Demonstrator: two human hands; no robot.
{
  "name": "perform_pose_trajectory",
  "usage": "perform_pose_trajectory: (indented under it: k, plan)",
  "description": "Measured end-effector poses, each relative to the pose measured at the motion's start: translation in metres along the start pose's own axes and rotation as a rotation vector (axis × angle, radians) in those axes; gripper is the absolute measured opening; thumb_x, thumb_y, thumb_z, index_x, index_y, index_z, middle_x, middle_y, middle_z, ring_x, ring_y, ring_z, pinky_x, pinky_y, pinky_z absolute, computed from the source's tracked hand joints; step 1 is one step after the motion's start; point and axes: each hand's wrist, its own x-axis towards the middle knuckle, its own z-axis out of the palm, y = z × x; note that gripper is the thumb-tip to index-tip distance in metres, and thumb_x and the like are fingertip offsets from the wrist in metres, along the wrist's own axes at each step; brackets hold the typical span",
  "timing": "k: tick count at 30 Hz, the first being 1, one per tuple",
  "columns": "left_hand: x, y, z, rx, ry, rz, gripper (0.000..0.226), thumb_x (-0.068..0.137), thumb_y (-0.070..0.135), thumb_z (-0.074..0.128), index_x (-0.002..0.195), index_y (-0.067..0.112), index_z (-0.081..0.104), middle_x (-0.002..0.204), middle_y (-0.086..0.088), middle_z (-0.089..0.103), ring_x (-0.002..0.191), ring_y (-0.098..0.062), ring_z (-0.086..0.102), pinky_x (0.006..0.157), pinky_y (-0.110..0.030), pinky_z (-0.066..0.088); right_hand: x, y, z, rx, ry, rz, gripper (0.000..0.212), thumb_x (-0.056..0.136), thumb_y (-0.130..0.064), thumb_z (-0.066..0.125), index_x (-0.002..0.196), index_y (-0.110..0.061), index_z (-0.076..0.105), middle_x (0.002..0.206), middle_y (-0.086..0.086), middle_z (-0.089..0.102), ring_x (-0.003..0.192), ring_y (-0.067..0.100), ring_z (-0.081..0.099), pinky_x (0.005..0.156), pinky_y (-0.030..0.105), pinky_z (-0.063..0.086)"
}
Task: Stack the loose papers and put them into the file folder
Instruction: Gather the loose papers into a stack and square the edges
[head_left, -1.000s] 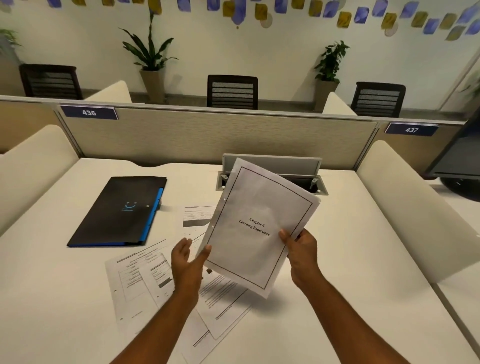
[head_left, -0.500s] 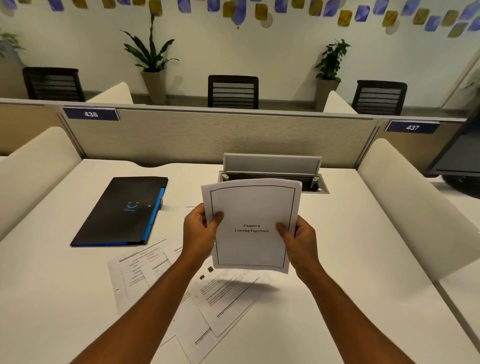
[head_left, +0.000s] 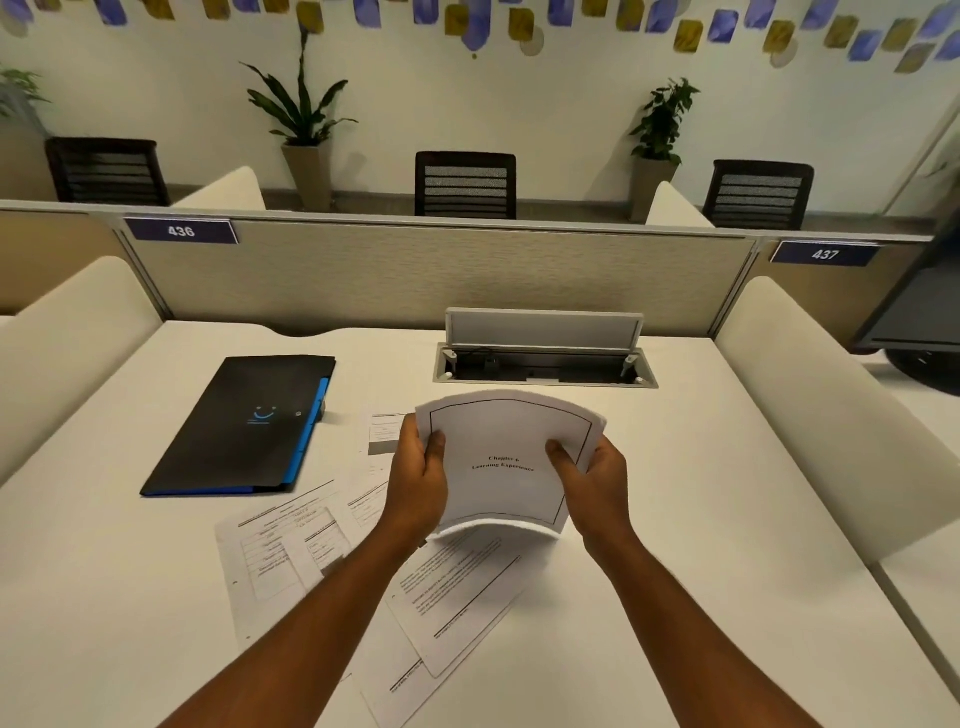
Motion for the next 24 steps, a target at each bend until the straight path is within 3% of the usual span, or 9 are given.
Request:
perform_pose_trajectory:
  k: [3,5,9,11,13,15,20,22,24]
  plan:
    - [-0.003,-0.008,-0.002,0.039,-0.011,-0.02,0.041,0.101,0.031,0.038,0.14,0.021,0.032,0.135,-0.005,0.048,0.122,-0.025,0.052,0.096,-0.05,0.052,-0.001,0.004,-0.001,-0.027,-0.026,0.005,0.039,0.094,-0.022,0.07,0.13,-0.024,0.055,0.116,0.0,0.065,0.109,0.026,0.065,0.071,0.018,0.056]
    - [-0.004,-0.01,-0.002,0.043,-0.021,-0.025,0.037,0.101,0.031,0.039,0.137,0.023,0.034,0.133,-0.004,0.05,0.121,-0.025,0.054,0.094,-0.049,0.053,-0.003,0.0,-0.002,-0.067,-0.021,-0.088,0.054,0.093,-0.019,0.071,0.14,-0.025,0.045,0.122,-0.002,0.061,0.112,0.021,0.063,0.075,0.017,0.057]
    - [-0.005,-0.01,-0.001,0.07,-0.038,0.016,0.036,0.101,0.026,0.039,0.136,0.02,0.032,0.122,0.003,0.05,0.107,-0.016,0.057,0.077,-0.024,0.056,0.001,-0.021,-0.009,-0.359,0.032,-0.533,0.083,0.088,-0.016,0.076,0.154,-0.024,0.027,0.131,-0.007,0.055,0.088,0.001,0.058,0.073,0.006,0.052]
    - [-0.005,-0.009,0.0,0.081,-0.037,0.018,0.037,0.101,0.025,0.04,0.136,0.018,0.031,0.122,0.004,0.048,0.104,-0.015,0.056,0.072,-0.02,0.055,0.005,-0.028,-0.012,-0.57,0.046,-0.698,0.076,0.088,-0.018,0.076,0.153,-0.027,0.036,0.137,0.002,0.052,0.087,0.003,0.058,0.074,0.007,0.053]
    - [-0.005,-0.01,0.0,0.1,-0.036,0.009,0.037,0.1,0.024,0.041,0.136,0.018,0.031,0.124,0.003,0.048,0.108,-0.018,0.056,0.079,-0.028,0.056,0.007,-0.029,-0.011,-0.69,0.049,-0.763,0.063,0.088,-0.019,0.076,0.145,-0.027,0.051,0.138,0.009,0.053,0.092,0.014,0.065,0.073,0.02,0.061]
    - [-0.007,-0.01,0.0,0.12,-0.031,0.0,0.038,0.1,0.022,0.042,0.137,0.018,0.032,0.123,0.004,0.047,0.11,-0.017,0.054,0.085,-0.035,0.054,0.007,-0.027,-0.01,-0.72,0.049,-0.771,0.059,0.086,-0.018,0.078,0.14,-0.026,0.058,0.138,0.011,0.054,0.093,0.019,0.067,0.074,0.019,0.057]
    - [-0.007,-0.013,0.001,0.161,-0.016,0.002,0.041,0.101,0.018,0.042,0.141,0.017,0.03,0.122,0.005,0.047,0.11,-0.014,0.052,0.089,-0.038,0.053,0.007,-0.024,-0.009,-0.692,0.034,-0.759,0.064,0.087,-0.018,0.077,0.145,-0.028,0.052,0.142,0.01,0.049,0.099,0.016,0.064,0.077,0.012,0.049]
    - [-0.006,-0.013,0.001,0.162,-0.013,-0.005,0.037,0.101,0.015,0.042,0.137,0.016,0.033,0.12,0.004,0.049,0.108,-0.016,0.054,0.087,-0.036,0.054,0.009,-0.024,-0.011,-0.537,0.037,-0.685,0.074,0.085,-0.015,0.079,0.15,-0.023,0.044,0.143,0.001,0.046,0.112,0.011,0.061,0.083,0.008,0.051]
    - [-0.005,-0.014,0.001,0.168,-0.011,-0.01,0.035,0.101,0.014,0.041,0.136,0.016,0.034,0.119,0.004,0.049,0.108,-0.015,0.053,0.088,-0.037,0.054,0.013,-0.015,-0.016,-0.294,0.034,-0.475,0.089,0.08,-0.011,0.084,0.153,-0.022,0.033,0.14,-0.008,0.049,0.121,0.002,0.055,0.088,0.011,0.053]
